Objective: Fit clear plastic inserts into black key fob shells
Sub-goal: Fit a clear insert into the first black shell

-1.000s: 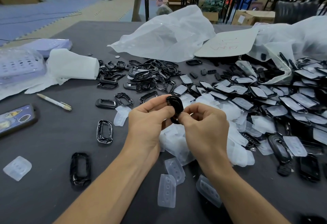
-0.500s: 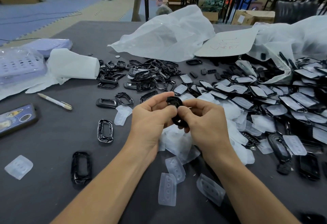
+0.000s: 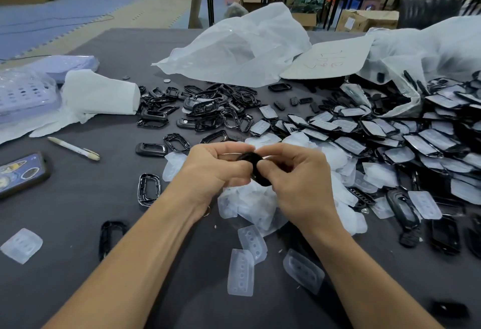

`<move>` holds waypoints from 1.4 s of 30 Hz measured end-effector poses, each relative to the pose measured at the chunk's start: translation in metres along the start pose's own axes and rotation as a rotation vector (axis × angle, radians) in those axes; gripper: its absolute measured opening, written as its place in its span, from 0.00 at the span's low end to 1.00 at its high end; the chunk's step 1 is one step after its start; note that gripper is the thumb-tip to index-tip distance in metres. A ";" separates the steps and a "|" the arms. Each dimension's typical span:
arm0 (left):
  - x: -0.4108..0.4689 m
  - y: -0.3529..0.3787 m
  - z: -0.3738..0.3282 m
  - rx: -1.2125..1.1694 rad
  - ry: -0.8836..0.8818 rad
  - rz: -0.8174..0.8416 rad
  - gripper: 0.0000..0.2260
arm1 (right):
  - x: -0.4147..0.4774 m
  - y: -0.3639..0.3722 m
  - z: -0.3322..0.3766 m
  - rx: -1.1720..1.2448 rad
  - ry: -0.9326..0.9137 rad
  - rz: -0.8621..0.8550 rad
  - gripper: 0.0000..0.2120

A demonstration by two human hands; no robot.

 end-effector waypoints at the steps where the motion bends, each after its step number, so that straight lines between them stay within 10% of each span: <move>1: -0.001 0.000 0.000 0.080 -0.007 0.036 0.16 | 0.000 0.000 0.002 -0.062 -0.043 0.000 0.14; 28: -0.005 -0.008 -0.008 0.134 0.212 -0.163 0.12 | 0.006 -0.003 -0.010 0.227 0.130 0.042 0.11; 42: -0.003 0.001 -0.003 0.353 0.248 -0.092 0.14 | 0.008 -0.032 -0.005 -0.141 -0.007 -0.197 0.10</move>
Point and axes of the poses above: each hand's wrist, its own x-axis towards the middle knuckle, its own y-axis out of the palm, z = x × y, the point moved 6 cm from there along x, towards the middle knuckle, and after that the axes turned 15 degrees about -x, right-handed, at the moved point
